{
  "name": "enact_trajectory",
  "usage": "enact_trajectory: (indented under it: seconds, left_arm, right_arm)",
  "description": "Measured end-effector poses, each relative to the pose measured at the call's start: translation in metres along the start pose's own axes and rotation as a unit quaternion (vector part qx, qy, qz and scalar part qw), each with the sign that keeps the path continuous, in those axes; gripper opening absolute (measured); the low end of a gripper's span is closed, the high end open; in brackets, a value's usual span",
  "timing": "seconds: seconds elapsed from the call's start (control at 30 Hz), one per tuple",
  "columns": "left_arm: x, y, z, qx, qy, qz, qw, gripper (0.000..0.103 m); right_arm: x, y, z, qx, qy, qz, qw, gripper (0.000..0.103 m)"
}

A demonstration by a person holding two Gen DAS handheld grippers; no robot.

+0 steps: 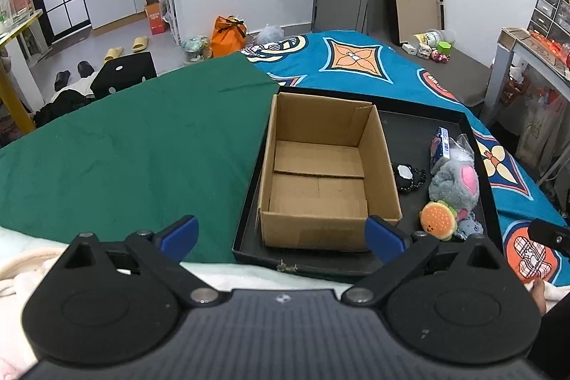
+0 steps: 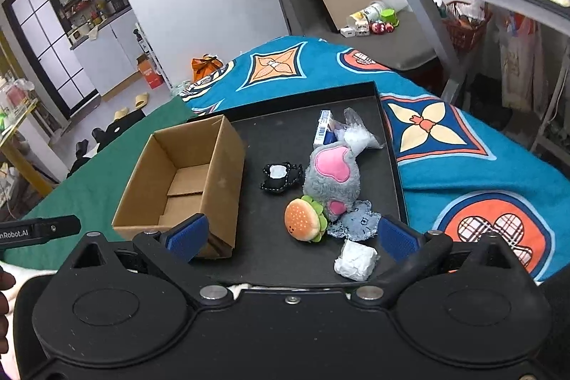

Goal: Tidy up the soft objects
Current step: 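Reach the right gripper down to the grey plush toy and close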

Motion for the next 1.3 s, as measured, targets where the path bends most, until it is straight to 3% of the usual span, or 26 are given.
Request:
enact_trajectory:
  seconds: [0.47,1.03,1.3]
  left_arm:
    - [-0.001,0.023,-0.045,-0.026,0.018,0.003,0.9995,0.089]
    - [-0.01,0.034,-0.102,-0.068,0.054,0.012,0.9961,0.068]
    - [-0.012,0.033,-0.121,-0.091,0.072,0.007,0.9932,0.052]
  right_arm:
    - [0.024,0.017,-0.042,-0.03,0.011,-0.03,0.999,0.098]
    - [0.034,0.029,-0.094,-0.064,0.024,-0.043,0.997,0.094]
    - [0.036,0.033,-0.121,-0.073,0.027,-0.052,0.996,0.092]
Point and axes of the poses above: each gripper's, at about its wrist camera, not at the fingertips, and z roughly against the way its jaws point, x to its right, y to its top, the point moved 3 cm from there along -z, roughly the way its jaws point, and after that the axes turned 12 degrees about z, right-handed, at the moved point
